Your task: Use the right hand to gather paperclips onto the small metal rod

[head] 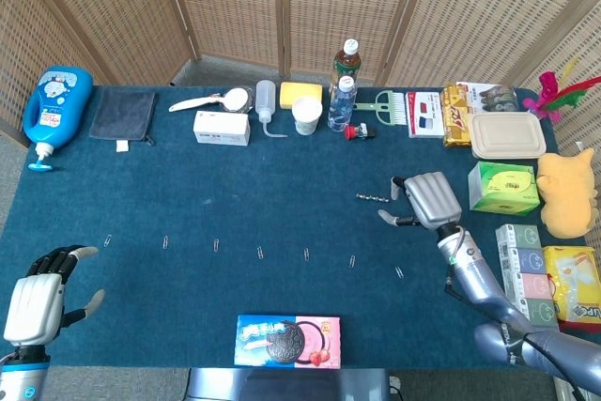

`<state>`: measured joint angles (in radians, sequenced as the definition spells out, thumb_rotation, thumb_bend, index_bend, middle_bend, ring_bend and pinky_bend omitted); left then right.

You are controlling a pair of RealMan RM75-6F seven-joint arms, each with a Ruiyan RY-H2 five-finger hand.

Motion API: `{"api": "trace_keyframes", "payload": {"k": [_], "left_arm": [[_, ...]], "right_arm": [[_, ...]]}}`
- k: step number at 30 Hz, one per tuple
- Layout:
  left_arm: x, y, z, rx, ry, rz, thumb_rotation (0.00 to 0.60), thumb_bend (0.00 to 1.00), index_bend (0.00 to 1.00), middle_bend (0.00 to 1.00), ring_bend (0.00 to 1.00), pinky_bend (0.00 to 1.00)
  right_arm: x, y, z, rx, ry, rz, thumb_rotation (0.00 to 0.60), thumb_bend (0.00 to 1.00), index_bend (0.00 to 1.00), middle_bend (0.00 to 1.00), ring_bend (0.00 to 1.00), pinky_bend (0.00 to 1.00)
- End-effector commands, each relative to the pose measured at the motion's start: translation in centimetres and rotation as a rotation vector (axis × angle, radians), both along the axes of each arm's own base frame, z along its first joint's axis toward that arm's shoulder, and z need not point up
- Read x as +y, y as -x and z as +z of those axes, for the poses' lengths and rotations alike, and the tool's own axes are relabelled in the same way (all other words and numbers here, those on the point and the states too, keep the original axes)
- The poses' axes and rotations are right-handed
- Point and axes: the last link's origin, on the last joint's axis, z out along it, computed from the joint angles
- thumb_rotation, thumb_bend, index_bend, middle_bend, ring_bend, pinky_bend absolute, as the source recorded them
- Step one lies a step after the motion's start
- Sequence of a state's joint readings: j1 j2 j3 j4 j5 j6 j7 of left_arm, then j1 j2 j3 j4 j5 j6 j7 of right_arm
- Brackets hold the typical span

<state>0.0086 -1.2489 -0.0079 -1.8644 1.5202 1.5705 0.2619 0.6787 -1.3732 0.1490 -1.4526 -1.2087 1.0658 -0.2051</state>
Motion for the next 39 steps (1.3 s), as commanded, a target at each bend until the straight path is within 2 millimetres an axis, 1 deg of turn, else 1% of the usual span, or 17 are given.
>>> {"api": "trace_keyframes", "payload": {"k": [1, 7, 10, 13, 16, 19, 22, 24, 28, 30, 32, 33, 34, 35, 36, 37, 39], "left_arm": [[0.0, 0.0, 0.0, -0.002, 0.001, -0.001, 0.600, 0.39, 0.28, 0.27, 0.21, 0.22], [0.1, 0.1, 0.0, -0.002, 0.000, -0.005, 0.600, 0.39, 0.28, 0.27, 0.21, 0.22], [0.1, 0.2, 0.0, -0.003, -0.002, -0.004, 0.600, 0.39, 0.28, 0.27, 0.21, 0.22], [0.1, 0.3, 0.0, -0.003, -0.003, -0.002, 0.600, 0.39, 0.28, 0.27, 0.21, 0.22], [0.0, 0.4, 0.1, -0.004, -0.004, 0.000, 0.600, 0.39, 0.28, 0.27, 0.21, 0.22], [0.0, 0.5, 0.0, -0.003, -0.002, 0.002, 0.600, 0.39, 0.28, 0.27, 0.21, 0.22], [0.0, 0.7, 0.2, -0.003, -0.007, 0.005, 0.600, 0.39, 0.28, 0.27, 0.21, 0.22], [0.0, 0.8, 0.2, -0.001, -0.009, 0.007, 0.600, 0.39, 0.28, 0.27, 0.21, 0.22], [-0.1, 0.9, 0.2, -0.003, -0.012, 0.009, 0.600, 0.39, 0.28, 0.27, 0.21, 0.22], [0.0, 0.9, 0.2, -0.003, -0.010, 0.007, 0.600, 0.39, 0.28, 0.27, 0.21, 0.22], [0.1, 0.8, 0.1, -0.002, -0.010, 0.004, 0.600, 0.39, 0.28, 0.27, 0.21, 0.22], [0.1, 0.8, 0.1, -0.003, -0.010, 0.003, 0.600, 0.39, 0.28, 0.27, 0.21, 0.22], [0.1, 0.8, 0.1, -0.003, -0.010, 0.002, 0.600, 0.39, 0.28, 0.27, 0.21, 0.22], [0.1, 0.7, 0.1, -0.003, -0.011, 0.001, 0.600, 0.39, 0.28, 0.27, 0.21, 0.22], [0.2, 0.7, 0.2, -0.002, -0.012, 0.000, 0.600, 0.39, 0.28, 0.27, 0.21, 0.22], [0.2, 0.7, 0.2, -0.001, -0.012, -0.001, 0.600, 0.39, 0.28, 0.27, 0.21, 0.22], [0.2, 0.7, 0.3, 0.002, -0.016, -0.003, 0.600, 0.39, 0.28, 0.27, 0.21, 0.22]], "right_arm": [[0.1, -0.6, -1.1, 0.036, -0.017, -0.011, 0.332, 0.28, 0.52, 0.83, 0.96, 0.77], [-0.3, -1.9, -2.5, 0.060, -0.046, -0.022, 0.337, 0.33, 0.48, 0.82, 0.95, 0.77], [-0.6, -2.5, -3.1, 0.072, -0.058, -0.026, 0.348, 0.42, 0.47, 0.81, 0.94, 0.76], [-0.8, -3.0, -3.8, 0.089, -0.077, -0.030, 0.355, 0.47, 0.46, 0.80, 0.93, 0.76], [-1.0, -3.2, -4.4, 0.105, -0.094, -0.036, 0.357, 0.47, 0.42, 0.78, 0.91, 0.74], [-1.5, -3.7, -5.2, 0.119, -0.122, -0.047, 0.357, 0.47, 0.32, 0.74, 0.88, 0.71], [-2.1, -4.2, -5.4, 0.105, -0.117, -0.065, 0.357, 0.47, 0.25, 0.72, 0.87, 0.70], [-2.4, -4.5, -5.3, 0.073, -0.102, -0.078, 0.356, 0.47, 0.24, 0.72, 0.86, 0.69], [-2.6, -4.6, -5.0, 0.039, -0.074, -0.084, 0.335, 0.47, 0.28, 0.71, 0.86, 0.69], [-2.6, -4.4, -5.0, 0.060, -0.073, -0.073, 0.337, 0.47, 0.24, 0.69, 0.85, 0.68], [-2.5, -4.1, -5.0, 0.095, -0.080, -0.067, 0.356, 0.47, 0.14, 0.65, 0.82, 0.66], [-2.5, -4.0, -5.1, 0.107, -0.082, -0.066, 0.384, 0.47, 0.07, 0.63, 0.80, 0.65], [-2.5, -4.0, -5.1, 0.115, -0.084, -0.067, 0.428, 0.46, 0.03, 0.61, 0.78, 0.64], [-2.5, -3.9, -5.2, 0.128, -0.083, -0.066, 0.462, 0.46, 0.01, 0.59, 0.76, 0.63], [-2.5, -3.8, -5.2, 0.137, -0.081, -0.065, 0.517, 0.47, 0.00, 0.57, 0.74, 0.62], [-2.5, -3.7, -5.2, 0.151, -0.077, -0.064, 0.555, 0.47, 0.00, 0.55, 0.72, 0.61], [-2.6, -3.3, -5.3, 0.184, -0.084, -0.077, 0.589, 0.50, 0.00, 0.52, 0.70, 0.60]]}}
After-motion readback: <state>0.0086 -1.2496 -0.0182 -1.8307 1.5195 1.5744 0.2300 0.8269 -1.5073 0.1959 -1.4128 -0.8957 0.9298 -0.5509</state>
